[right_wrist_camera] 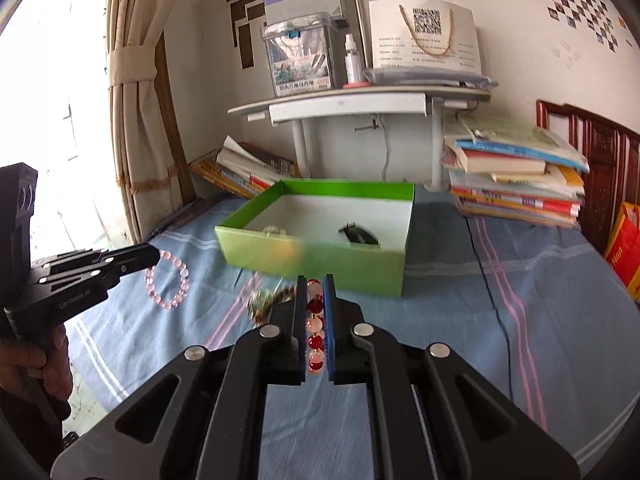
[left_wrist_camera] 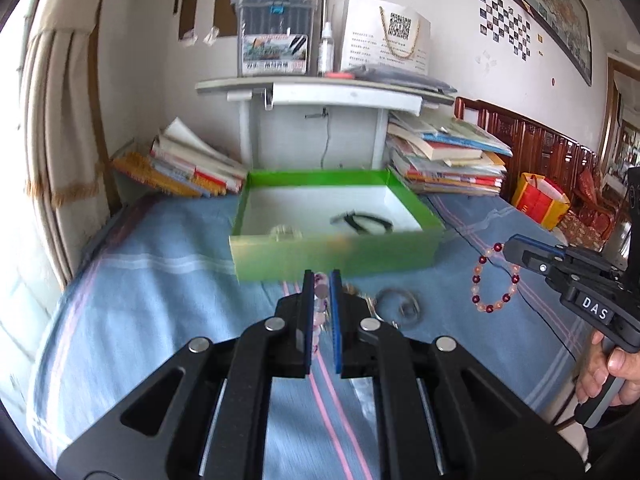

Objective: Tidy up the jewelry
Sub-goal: 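Lower both bracelets into the green box and open both tools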

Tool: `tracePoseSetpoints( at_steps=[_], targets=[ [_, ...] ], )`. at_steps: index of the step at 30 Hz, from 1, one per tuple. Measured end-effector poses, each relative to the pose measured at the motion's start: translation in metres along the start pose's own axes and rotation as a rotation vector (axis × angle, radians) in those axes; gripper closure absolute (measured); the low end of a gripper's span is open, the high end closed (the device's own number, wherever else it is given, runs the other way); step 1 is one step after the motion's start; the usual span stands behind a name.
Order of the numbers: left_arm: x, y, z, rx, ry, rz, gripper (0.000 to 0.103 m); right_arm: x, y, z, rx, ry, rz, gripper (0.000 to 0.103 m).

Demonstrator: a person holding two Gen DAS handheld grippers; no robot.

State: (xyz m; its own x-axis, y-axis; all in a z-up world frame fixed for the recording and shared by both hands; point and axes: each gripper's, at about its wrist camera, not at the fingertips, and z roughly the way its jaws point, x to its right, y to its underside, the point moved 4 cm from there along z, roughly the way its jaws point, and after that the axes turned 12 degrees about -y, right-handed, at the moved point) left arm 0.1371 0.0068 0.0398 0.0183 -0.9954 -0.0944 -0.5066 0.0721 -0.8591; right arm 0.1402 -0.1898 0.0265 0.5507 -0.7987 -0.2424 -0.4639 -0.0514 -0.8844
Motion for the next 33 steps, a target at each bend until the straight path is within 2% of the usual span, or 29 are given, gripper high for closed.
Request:
tracePoseSetpoints(
  at_steps=[6, 10, 13, 14, 15, 16, 17, 18, 20, 24, 26, 33],
  targets=[
    [0.001, -0.063, 0.043, 0.031, -0.037, 0.061, 0.095, 0.025, -0.047, 0.037, 0.007, 0.008, -0.02, 0.095],
    [-0.005, -0.105, 0.098, 0.028, -0.075, 0.074, 0.095, 0.049, -0.074, 0.074, -0.001, 0.028, -0.014, 0.095],
    [-0.006, -0.121, 0.143, 0.009, -0.113, 0.09, 0.095, 0.075, -0.093, 0.108, -0.014, 0.036, -0.01, 0.095],
    [-0.006, -0.124, 0.155, 0.01, -0.128, 0.096, 0.086, 0.082, -0.097, 0.117, -0.014, 0.055, -0.013, 0.095],
    [-0.006, -0.126, 0.166, 0.012, -0.138, 0.105, 0.069, 0.09, -0.1, 0.122, 0.002, 0.087, -0.005, 0.086],
    [-0.007, -0.127, 0.172, 0.025, -0.161, 0.107, 0.033, 0.096, -0.102, 0.12, 0.019, 0.108, 0.008, 0.069],
    [-0.009, -0.127, 0.172, 0.046, -0.186, 0.102, 0.025, 0.097, -0.102, 0.115, 0.04, 0.112, 0.018, 0.054],
    [-0.013, -0.125, 0.168, 0.077, -0.215, 0.086, 0.025, 0.097, -0.102, 0.108, 0.063, 0.107, 0.022, 0.05],
    [-0.018, -0.116, 0.156, 0.073, -0.2, 0.061, 0.025, 0.092, -0.098, 0.08, 0.125, 0.116, 0.007, 0.043],
    [-0.026, -0.087, 0.109, 0.082, -0.176, 0.01, 0.017, 0.08, -0.079, 0.035, 0.155, 0.122, 0.011, 0.04],
    [-0.024, -0.067, 0.082, 0.085, -0.162, -0.003, 0.011, 0.072, -0.062, 0.018, 0.13, 0.107, 0.04, 0.037],
    [-0.014, 0.008, 0.014, 0.048, -0.119, -0.06, 0.007, 0.019, 0.004, -0.02, 0.08, 0.091, 0.046, 0.037]
  ],
)
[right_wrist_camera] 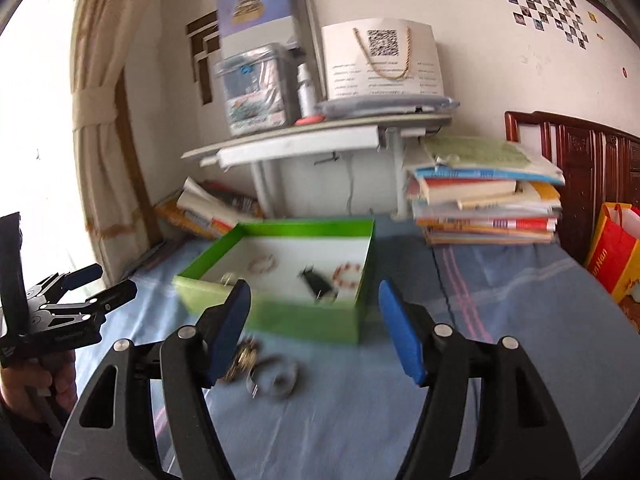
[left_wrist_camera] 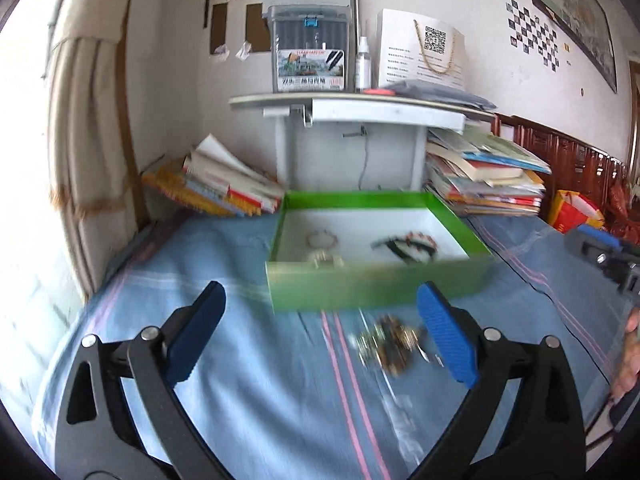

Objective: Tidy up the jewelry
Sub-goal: 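Lower both bracelets into the green box and open both tools, then withdraw both open tools from the box back over the remaining jewelry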

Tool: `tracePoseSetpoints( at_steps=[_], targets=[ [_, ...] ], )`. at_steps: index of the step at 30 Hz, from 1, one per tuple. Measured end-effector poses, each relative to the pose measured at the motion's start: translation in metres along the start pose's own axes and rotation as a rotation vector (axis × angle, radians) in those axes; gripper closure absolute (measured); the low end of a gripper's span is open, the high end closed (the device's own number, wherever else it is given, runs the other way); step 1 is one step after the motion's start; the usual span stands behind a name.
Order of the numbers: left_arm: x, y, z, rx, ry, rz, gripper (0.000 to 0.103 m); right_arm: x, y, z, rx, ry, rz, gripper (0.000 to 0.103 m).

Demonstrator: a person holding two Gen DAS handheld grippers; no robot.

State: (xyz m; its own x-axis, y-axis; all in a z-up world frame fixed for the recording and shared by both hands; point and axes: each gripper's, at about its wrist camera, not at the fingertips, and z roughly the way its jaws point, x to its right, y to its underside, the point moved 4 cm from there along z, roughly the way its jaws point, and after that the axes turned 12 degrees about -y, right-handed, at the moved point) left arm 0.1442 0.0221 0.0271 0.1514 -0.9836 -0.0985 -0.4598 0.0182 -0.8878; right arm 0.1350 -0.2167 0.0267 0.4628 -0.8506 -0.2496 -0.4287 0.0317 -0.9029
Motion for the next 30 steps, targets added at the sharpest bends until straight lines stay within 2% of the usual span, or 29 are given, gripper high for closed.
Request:
tracePoseSetpoints(
  at_steps=[5, 10, 20, 30],
  targets=[
    [0.001, 0.041, -0.033, -0.04, 0.035, -0.048, 0.007, -0.031, 0.036, -0.015, -0.041, -0.019, -0.014, 0.037],
    [0.009, 0.065, -0.056, -0.036, 0.031, -0.02, 0.007, -0.048, 0.057, -0.026, -0.065, -0.02, -0.036, 0.037],
    [0.007, 0.081, -0.071, -0.042, 0.056, -0.049, 0.007, -0.057, 0.078, -0.044, -0.067, -0.024, -0.03, 0.037],
    [0.009, 0.081, -0.074, -0.04, 0.06, -0.041, 0.007, -0.057, 0.077, -0.05, -0.055, -0.023, -0.031, 0.037]
  ],
)
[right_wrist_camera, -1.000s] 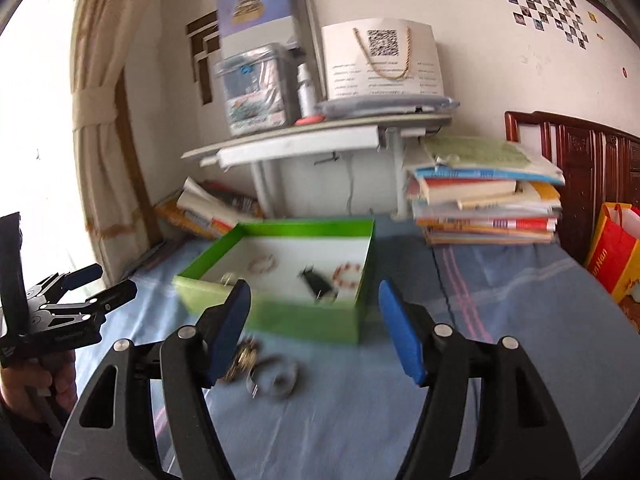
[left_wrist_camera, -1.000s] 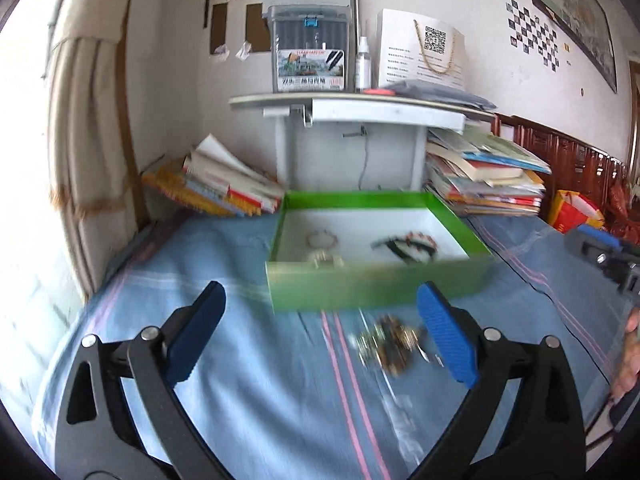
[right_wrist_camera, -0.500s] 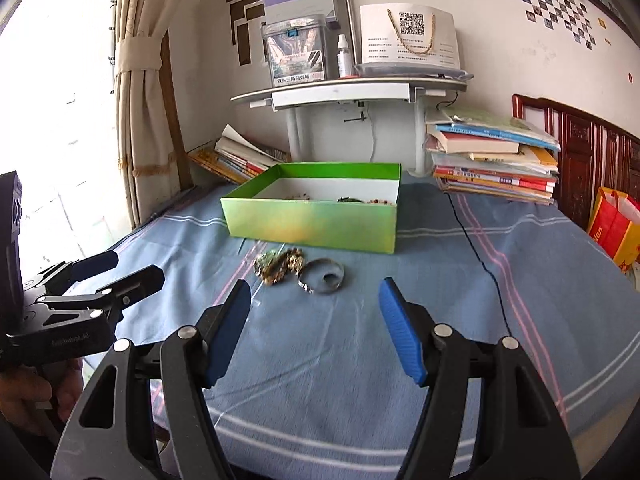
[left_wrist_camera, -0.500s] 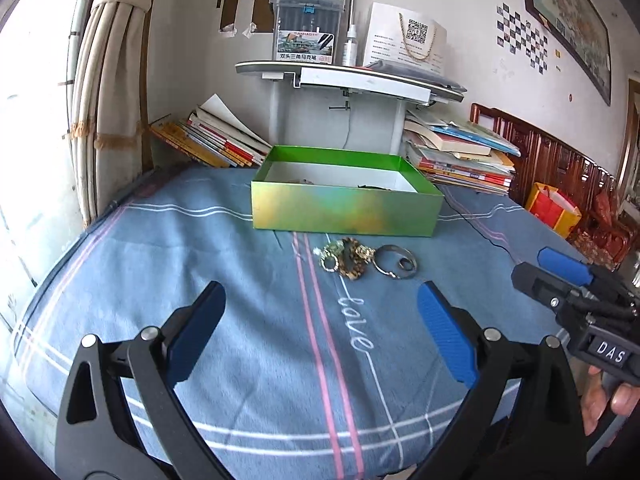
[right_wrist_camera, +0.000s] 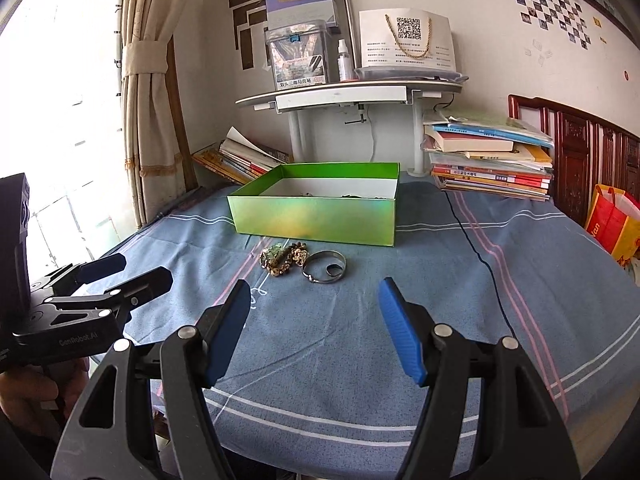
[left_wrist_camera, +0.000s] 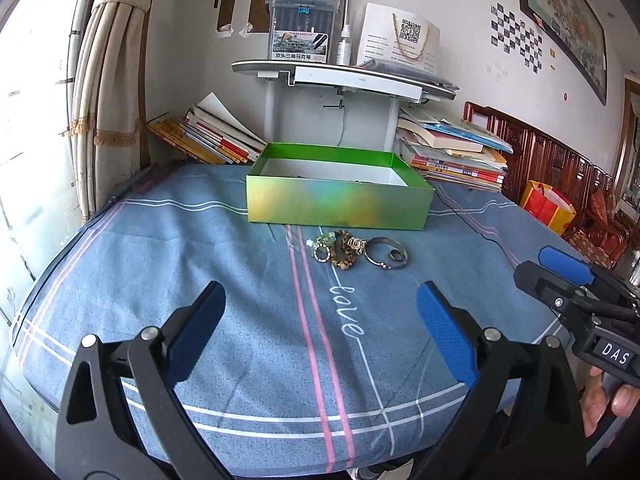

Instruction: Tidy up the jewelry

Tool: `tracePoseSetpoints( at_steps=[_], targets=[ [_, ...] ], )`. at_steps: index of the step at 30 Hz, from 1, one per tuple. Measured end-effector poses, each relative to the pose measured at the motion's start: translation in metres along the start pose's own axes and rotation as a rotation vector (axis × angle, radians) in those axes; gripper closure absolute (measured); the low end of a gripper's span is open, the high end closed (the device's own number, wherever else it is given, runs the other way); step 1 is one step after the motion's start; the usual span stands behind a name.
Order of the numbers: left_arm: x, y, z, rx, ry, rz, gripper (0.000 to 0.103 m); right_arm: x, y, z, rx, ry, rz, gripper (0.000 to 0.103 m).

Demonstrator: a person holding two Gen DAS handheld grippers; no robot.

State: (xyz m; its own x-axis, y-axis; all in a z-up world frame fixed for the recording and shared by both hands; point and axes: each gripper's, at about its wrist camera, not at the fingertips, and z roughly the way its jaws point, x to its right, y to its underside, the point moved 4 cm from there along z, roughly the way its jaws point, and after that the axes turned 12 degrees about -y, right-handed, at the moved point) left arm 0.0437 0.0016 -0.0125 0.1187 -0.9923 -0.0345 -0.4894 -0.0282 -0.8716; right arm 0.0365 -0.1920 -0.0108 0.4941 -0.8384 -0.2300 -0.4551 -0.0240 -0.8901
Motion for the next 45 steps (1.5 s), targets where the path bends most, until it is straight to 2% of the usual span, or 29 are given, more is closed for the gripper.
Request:
tracePoseSetpoints(
  at_steps=[19, 30, 33, 34, 35, 38, 41, 45],
  targets=[
    [0.006, -0.001, 0.015, -0.027, 0.001, 0.016, 0.008, 0.007, 0.002, 0.015, -0.033, -0.013, 0.017, 0.037],
    [0.006, -0.016, 0.057, -0.08, -0.01, 0.008, 0.009, 0.02, -0.004, 0.042, -0.093, -0.038, 0.039, 0.039],
    [0.011, -0.023, 0.07, -0.102, -0.025, 0.036, 0.013, 0.025, -0.011, 0.055, -0.12, -0.051, 0.039, 0.04],
    [0.014, -0.024, 0.076, -0.115, -0.025, 0.045, 0.019, 0.026, -0.012, 0.06, -0.135, -0.055, 0.032, 0.041],
    [0.016, -0.025, 0.079, -0.127, -0.021, 0.05, 0.026, 0.027, -0.014, 0.066, -0.155, -0.061, 0.021, 0.044],
    [0.023, -0.028, 0.098, -0.165, -0.017, 0.066, 0.033, 0.03, -0.017, 0.089, -0.22, -0.067, -0.021, 0.05],
    [0.027, -0.029, 0.118, -0.206, -0.018, 0.074, 0.041, 0.036, -0.019, 0.11, -0.272, -0.079, -0.03, 0.063],
    [0.031, -0.028, 0.143, -0.266, -0.006, 0.078, 0.051, 0.044, -0.021, 0.131, -0.325, -0.097, -0.043, 0.07]
  ],
)
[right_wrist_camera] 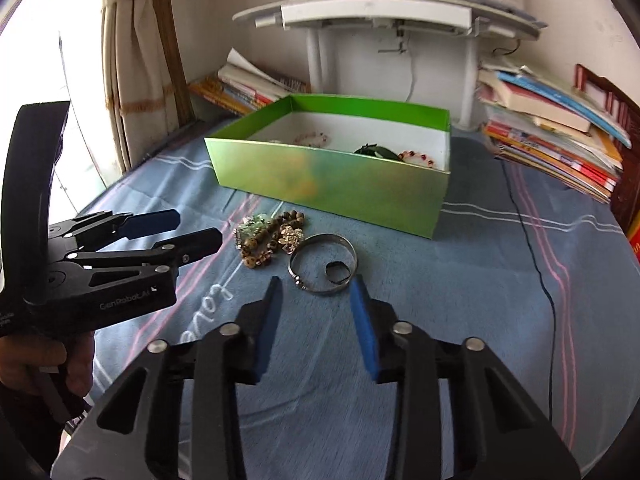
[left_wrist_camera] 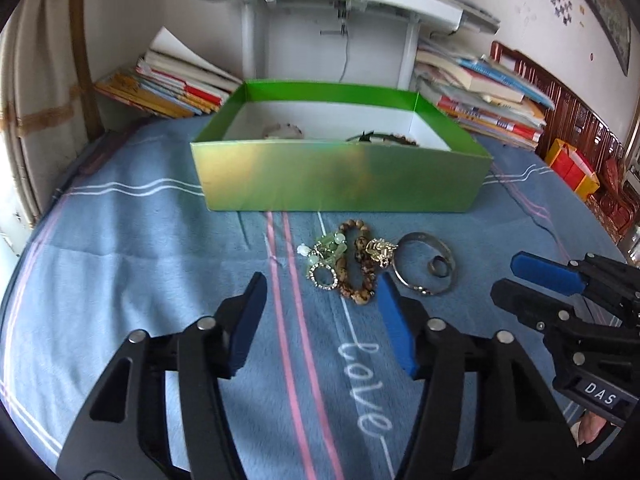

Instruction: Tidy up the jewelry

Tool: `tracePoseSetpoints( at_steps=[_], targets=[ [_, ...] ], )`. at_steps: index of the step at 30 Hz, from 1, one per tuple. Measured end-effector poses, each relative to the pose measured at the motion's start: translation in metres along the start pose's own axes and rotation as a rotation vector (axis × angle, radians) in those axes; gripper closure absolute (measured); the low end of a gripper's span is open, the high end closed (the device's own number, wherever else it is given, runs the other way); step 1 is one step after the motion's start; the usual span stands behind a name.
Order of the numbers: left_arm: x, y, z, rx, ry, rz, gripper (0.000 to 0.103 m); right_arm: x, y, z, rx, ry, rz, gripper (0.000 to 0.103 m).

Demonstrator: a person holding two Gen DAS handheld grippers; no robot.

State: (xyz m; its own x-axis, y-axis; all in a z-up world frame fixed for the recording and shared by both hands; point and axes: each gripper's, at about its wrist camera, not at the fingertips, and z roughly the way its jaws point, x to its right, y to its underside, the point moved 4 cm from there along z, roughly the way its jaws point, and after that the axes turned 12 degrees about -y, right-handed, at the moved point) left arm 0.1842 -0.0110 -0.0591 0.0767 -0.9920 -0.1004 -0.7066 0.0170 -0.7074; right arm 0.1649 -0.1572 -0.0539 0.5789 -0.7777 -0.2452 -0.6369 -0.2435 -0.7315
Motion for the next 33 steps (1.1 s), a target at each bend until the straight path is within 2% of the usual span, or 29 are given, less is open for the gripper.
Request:
tracePoseSetpoints(
  at_steps=[2, 5, 7, 15, 17, 21, 27, 33],
  targets=[
    [0.002, -0.002, 0.012, -0.039, 0.015, 0.002, 0.062, 0.003, -0.003, 0.006, -0.014, -0.005, -0.003, 0.071],
    [0.004, -0.004, 0.028, -0.083, 0.033, -0.002, 0.072, 0.008, -0.008, 0.014, -0.033, -0.011, -0.011, 0.071],
    [0.006, -0.004, 0.034, -0.1, 0.04, 0.001, 0.075, 0.011, -0.01, 0.018, -0.04, -0.018, -0.01, 0.071],
    [0.011, -0.008, 0.049, -0.126, 0.043, 0.012, 0.076, 0.019, -0.016, 0.039, -0.095, -0.059, -0.029, 0.075],
    [0.012, -0.007, 0.052, -0.124, 0.044, 0.012, 0.08, 0.019, -0.016, 0.044, -0.115, -0.074, -0.038, 0.08],
    [0.011, -0.006, 0.052, -0.119, 0.047, 0.009, 0.085, 0.018, -0.015, 0.051, -0.133, -0.095, -0.039, 0.082],
    [0.006, -0.002, 0.045, -0.11, 0.057, -0.017, 0.086, 0.022, -0.016, 0.054, -0.129, -0.091, -0.021, 0.084],
    [-0.003, -0.004, 0.032, -0.062, 0.064, -0.038, 0.087, 0.026, -0.017, 0.059, -0.136, -0.073, -0.011, 0.084]
  ],
)
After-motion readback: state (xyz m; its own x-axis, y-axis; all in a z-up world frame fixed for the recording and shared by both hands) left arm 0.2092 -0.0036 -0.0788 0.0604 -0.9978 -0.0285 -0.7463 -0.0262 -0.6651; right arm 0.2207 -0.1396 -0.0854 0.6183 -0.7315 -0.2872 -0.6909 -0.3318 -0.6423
